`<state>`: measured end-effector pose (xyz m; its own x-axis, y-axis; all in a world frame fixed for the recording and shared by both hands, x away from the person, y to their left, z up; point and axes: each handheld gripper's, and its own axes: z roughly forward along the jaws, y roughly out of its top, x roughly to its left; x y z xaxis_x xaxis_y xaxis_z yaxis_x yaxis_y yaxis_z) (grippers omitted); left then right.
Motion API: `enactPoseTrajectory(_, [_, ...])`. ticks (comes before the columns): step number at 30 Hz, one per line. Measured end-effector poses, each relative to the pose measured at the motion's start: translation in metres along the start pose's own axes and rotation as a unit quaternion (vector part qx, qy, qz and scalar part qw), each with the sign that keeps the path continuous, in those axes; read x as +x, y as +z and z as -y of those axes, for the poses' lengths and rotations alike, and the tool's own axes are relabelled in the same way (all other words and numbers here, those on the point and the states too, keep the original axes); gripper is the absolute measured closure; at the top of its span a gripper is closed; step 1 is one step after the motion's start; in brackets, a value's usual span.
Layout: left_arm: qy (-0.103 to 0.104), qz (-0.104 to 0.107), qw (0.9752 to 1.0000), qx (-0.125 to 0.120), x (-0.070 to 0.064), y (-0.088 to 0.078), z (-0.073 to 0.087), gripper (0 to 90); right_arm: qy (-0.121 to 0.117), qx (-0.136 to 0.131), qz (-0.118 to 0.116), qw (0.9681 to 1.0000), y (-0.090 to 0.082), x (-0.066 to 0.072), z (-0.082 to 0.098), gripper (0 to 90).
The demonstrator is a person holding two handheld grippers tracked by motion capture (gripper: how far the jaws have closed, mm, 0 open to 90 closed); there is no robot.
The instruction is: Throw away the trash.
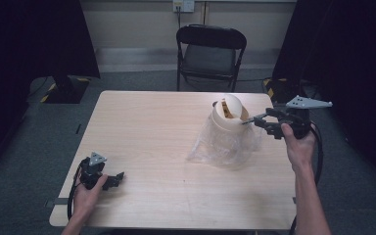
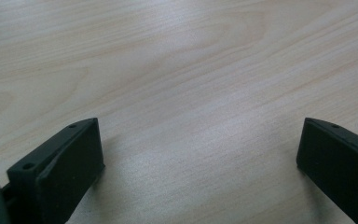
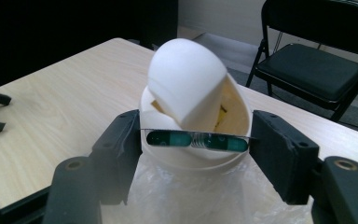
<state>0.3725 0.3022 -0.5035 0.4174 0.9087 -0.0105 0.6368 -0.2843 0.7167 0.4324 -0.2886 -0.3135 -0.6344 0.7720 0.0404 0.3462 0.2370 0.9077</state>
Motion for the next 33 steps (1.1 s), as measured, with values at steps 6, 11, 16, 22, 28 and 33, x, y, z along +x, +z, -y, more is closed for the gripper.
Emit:
enactPoseTrajectory(6, [0.000,0.000,1.0000,0.000,0.000,0.000,0.000,0.0,-0.001,0.005,0.018,0.9998,0.009,-0.008,-0.004,34.2])
enactPoseTrajectory(11, [0.000,0.000,1.0000,0.000,0.000,0.000,0.000,0.0,0.004,0.009,0.029,0.9995,0.015,-0.015,-0.004,34.2])
enactPoseTrajectory(16, [0.000,0.000,1.0000,0.000,0.000,0.000,0.000,0.0,0.005,0.007,0.034,0.9994,0.022,-0.020,-0.005,34.2])
enactPoseTrajectory(22, [0.000,0.000,1.0000,0.000,0.000,0.000,0.000,0.0,0.005,0.020,0.031,0.9993,0.038,-0.022,-0.005,34.2])
enactPoseTrajectory(28, [0.000,0.000,1.0000,0.000,0.000,0.000,0.000,0.0,0.006,0.031,0.021,0.9993,0.052,-0.023,-0.004,34.3])
enactPoseTrajectory(33, [0.000,0.000,1.0000,0.000,0.000,0.000,0.000,0.0,0.007,0.043,0.013,0.9990,0.063,-0.024,0.000,34.5])
